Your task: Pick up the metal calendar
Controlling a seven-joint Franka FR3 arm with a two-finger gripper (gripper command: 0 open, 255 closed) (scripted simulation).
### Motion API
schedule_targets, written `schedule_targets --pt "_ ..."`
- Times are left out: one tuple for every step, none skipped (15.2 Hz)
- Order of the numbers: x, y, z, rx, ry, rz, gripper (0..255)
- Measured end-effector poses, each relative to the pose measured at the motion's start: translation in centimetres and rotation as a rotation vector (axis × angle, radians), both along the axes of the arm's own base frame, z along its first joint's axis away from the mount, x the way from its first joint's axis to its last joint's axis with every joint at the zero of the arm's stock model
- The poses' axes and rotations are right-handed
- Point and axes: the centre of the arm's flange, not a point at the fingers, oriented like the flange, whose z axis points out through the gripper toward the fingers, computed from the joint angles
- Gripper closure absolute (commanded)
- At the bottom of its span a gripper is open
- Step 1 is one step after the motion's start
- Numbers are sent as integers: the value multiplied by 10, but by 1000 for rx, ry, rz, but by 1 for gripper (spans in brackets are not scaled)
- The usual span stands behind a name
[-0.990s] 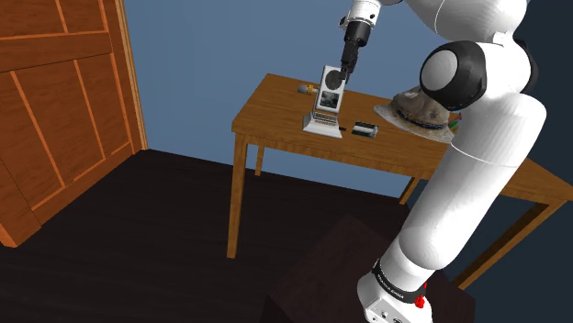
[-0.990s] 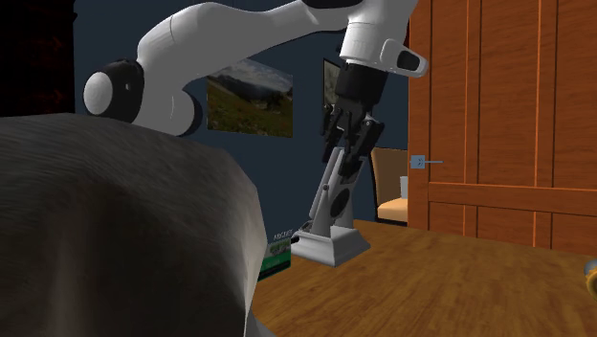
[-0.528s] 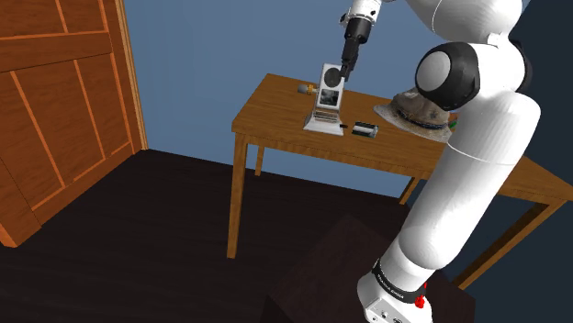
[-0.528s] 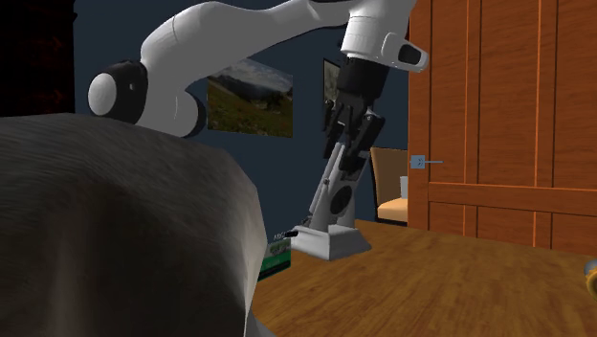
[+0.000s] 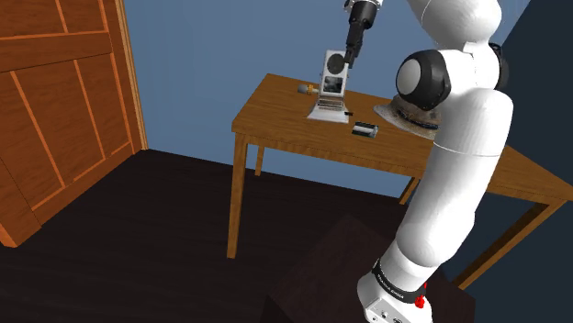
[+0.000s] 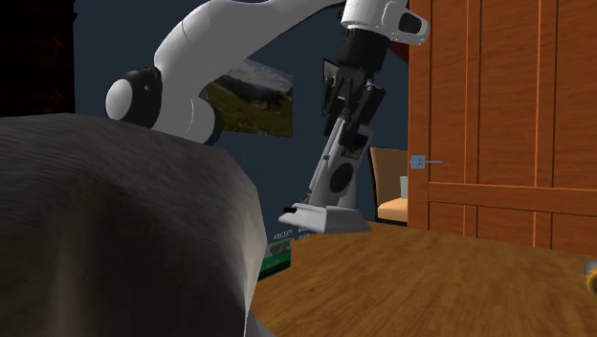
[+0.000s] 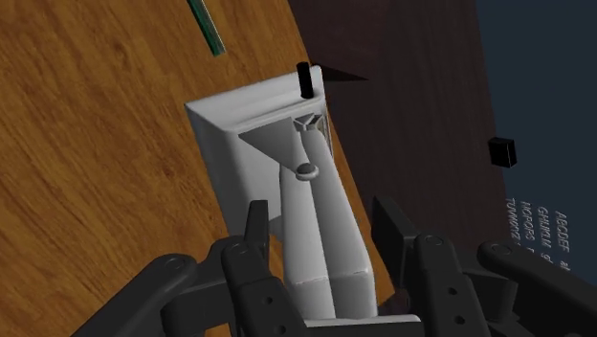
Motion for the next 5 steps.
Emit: schedule_targets --pt "-1 0 4 1 0 0 255" --pt "0 0 9 0 -1 -2 255" --pt "0 -1 14 0 -1 -3 255" --pt "1 -2 20 -1 -2 -6 255" --pt "1 -1 24 0 -1 -4 255"
